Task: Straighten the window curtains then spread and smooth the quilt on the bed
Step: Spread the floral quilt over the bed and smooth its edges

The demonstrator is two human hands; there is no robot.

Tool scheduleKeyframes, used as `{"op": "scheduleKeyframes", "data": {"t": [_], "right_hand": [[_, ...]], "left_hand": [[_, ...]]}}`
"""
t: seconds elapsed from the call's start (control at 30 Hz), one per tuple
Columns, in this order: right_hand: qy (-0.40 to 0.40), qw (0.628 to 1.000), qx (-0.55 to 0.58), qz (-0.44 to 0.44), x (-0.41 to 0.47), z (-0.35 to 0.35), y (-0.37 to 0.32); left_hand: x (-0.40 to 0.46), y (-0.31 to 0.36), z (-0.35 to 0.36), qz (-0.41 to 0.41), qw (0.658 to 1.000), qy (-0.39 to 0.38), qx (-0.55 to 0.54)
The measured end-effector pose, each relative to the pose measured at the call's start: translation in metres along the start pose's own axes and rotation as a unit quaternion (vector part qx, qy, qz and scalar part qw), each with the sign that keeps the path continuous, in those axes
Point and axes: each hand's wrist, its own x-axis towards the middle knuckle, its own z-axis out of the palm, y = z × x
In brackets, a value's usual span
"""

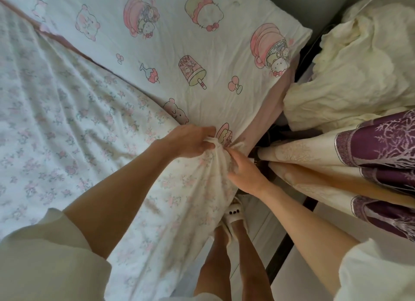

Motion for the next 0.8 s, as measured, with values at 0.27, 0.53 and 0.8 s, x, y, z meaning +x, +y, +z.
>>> {"op": "scheduleKeyframes", "data": {"t": [0.27,0.53,0.8], "right_hand": [[-0.094,0.988,0.096,0.074,0.007,-0.029,0.017],[-0.112,0.987,0.021,0.116,0.0,-0.034,0.048],[-0.052,0.986,0.026,0.159,-0.011,-0.043,0.084]], "left_hand": [[0.01,0.006,0.001,-0.042,0.999,-0.011,-0.028],[0.022,0.009,0.012,-0.026,0.998,0.041,-0.028],[0.035,0.038,0.063,-0.07,0.991,0.099,0.048]]}}
